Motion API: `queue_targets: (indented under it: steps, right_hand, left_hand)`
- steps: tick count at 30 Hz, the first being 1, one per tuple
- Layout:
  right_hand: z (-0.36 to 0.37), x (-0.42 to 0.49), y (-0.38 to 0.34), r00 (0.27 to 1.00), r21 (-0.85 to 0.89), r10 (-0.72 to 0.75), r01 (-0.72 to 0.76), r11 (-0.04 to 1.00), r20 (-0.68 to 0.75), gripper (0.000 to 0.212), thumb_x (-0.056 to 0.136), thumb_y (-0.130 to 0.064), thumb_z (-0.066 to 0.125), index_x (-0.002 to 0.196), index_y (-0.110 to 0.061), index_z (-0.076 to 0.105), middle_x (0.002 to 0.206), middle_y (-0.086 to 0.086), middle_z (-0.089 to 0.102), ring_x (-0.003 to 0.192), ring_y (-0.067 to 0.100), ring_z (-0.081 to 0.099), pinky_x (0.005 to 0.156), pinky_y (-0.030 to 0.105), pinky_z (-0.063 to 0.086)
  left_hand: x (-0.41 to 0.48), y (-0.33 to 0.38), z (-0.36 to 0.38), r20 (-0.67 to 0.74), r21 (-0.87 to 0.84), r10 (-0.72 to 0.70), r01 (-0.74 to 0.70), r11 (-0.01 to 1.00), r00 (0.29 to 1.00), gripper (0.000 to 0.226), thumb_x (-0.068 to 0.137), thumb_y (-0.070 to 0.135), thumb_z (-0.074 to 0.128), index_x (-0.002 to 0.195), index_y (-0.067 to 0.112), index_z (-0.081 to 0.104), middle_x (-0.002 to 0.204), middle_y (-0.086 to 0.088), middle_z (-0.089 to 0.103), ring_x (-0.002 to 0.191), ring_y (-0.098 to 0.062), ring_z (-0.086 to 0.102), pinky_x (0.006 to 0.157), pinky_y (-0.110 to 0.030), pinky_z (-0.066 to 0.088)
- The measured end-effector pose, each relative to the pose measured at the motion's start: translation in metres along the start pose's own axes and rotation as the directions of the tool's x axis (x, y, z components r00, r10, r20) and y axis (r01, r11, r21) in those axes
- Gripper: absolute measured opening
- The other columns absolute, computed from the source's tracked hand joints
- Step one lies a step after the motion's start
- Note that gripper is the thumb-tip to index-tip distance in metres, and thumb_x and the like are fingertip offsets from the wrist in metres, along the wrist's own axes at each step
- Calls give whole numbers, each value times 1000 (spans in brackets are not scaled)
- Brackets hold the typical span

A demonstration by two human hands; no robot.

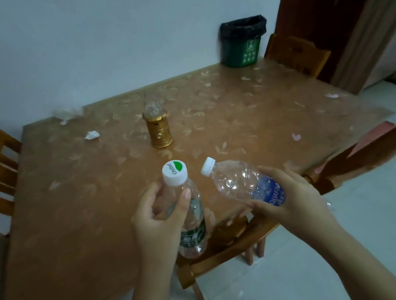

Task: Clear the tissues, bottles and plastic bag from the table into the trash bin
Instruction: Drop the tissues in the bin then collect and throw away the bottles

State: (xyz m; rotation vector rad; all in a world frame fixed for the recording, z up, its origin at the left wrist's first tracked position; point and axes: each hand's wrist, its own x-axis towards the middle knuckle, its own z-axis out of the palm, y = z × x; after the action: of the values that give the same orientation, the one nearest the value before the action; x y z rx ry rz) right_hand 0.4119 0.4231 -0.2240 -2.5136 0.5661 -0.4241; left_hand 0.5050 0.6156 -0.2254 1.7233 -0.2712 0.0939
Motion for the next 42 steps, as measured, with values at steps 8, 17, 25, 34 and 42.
queue_targets:
  steps: [8, 17, 25, 34, 42]
  right_hand:
    - [-75, -24, 78, 976, 17, 118, -117, 993, -184, 73, 66, -48, 71, 130, -23, 46, 120, 1, 57, 106, 19, 51, 87, 35, 44]
    - [-184, -55, 218, 920, -5, 191, -205, 979, -342, 69, 64, -47, 74, 123, -19, 53, 100, -2, 59, 91, 18, 53, 76, 34, 43]
    - [-267, -75, 348, 847, 39, 325, -341, 939, -421, 66, 63, -39, 78, 120, -14, 56, 104, 7, 62, 95, 26, 55, 79, 35, 39]
    - [-306, -49, 454, 751, 120, 459, -462, 879, -474, 63, 64, -37, 78, 120, -18, 56, 97, -6, 53, 96, 20, 53, 81, 30, 38]
    - [-348, 63, 541, 713, 89, 489, -520, 850, -502, 65, 66, -42, 75, 123, -20, 53, 109, 1, 59, 102, 20, 51, 85, 30, 37]
  left_hand:
    - [-20, 39, 113, 176, -65, 133, -123, 990, 975, 43, 63, 53, 66, 103, 40, 59, 106, 7, 66, 100, -16, 61, 84, -48, 52]
    - [-84, 92, 281, 389, -184, 199, -136, 973, 900, 36, 62, 51, 65, 97, 46, 59, 100, 19, 67, 96, -2, 61, 78, -22, 49]
    - [-144, 131, 433, 554, -289, 223, -66, 955, 802, 34, 64, 44, 71, 96, 40, 61, 96, 25, 68, 91, 0, 63, 72, -15, 50]
    - [-142, 138, 576, 670, -307, 164, 68, 949, 724, 32, 60, 48, 70, 92, 45, 67, 92, 10, 72, 88, -15, 66, 76, -35, 53]
    - [-68, 147, 723, 713, -370, 158, 175, 912, 683, 18, 70, 28, 70, 87, 35, 68, 85, 15, 72, 79, -3, 64, 70, -17, 50]
